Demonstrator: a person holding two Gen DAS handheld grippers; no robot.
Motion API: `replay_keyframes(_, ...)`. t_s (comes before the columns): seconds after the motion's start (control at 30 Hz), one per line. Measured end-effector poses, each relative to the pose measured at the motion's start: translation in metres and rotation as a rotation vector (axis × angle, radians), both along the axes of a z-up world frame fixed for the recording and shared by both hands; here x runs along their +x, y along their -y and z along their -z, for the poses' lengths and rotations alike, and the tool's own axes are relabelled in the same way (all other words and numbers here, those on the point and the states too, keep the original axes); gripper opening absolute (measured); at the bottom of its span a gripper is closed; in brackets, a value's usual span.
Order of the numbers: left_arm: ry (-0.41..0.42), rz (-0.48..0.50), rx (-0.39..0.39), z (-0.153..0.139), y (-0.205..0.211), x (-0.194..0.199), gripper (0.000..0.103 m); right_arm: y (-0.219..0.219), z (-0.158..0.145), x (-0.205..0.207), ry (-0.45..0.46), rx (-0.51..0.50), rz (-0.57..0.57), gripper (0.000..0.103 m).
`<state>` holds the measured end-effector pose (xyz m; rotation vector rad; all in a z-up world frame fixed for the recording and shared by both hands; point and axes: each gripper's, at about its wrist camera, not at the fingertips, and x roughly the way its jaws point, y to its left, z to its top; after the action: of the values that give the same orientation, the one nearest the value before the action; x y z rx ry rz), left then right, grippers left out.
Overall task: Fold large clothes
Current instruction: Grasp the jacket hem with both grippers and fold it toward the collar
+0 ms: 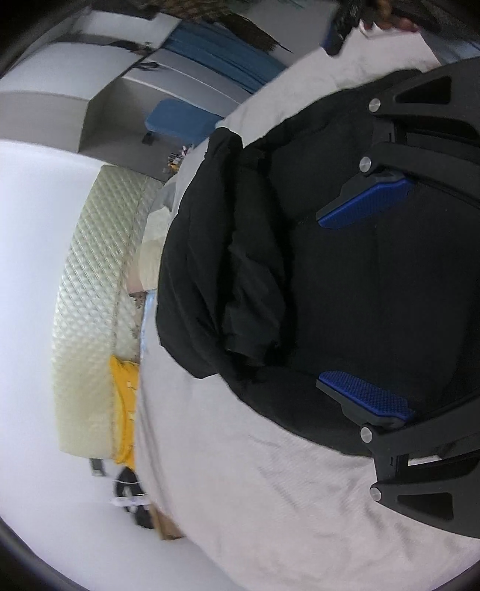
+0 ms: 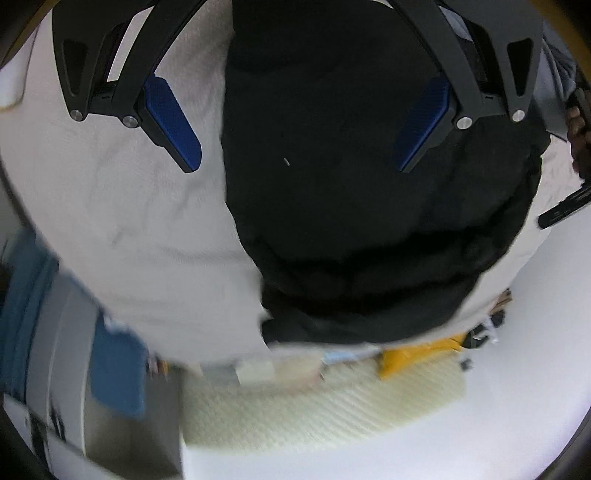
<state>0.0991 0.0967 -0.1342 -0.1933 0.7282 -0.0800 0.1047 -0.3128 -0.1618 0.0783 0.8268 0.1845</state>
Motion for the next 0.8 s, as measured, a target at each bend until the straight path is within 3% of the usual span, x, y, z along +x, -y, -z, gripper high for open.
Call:
replay_keyframes(0.17,-0.037,-0.016,-0.027,0.011,-0.008,0.004,0.08,0.041,0.058,0.026,-0.288,0.173,0.087,0.103)
replay_keyframes(0.27,-0.054,-0.02,-0.041,0.015,-0.011,0.007,0.08,0.051,0.086,0.032,-0.403,0.253,0.114,0.102)
replay_keyframes(0.4,-0.057,-0.028,-0.043,0.015,-0.012,0.006,0.08,0.046,0.097,0.036,-0.44,0.317,0.081,0.097)
replay_keyframes(0.67,-0.08,-0.024,-0.051,0.02,-0.014,0.012,0.08,0.044,0.131,0.042,-0.599,0.315,0.136,0.094)
replay_keyframes(0.8,-0.088,-0.023,-0.061,0.022,-0.015,0.013,0.08,0.031,0.131,0.041,-0.604,0.362,0.062,0.094)
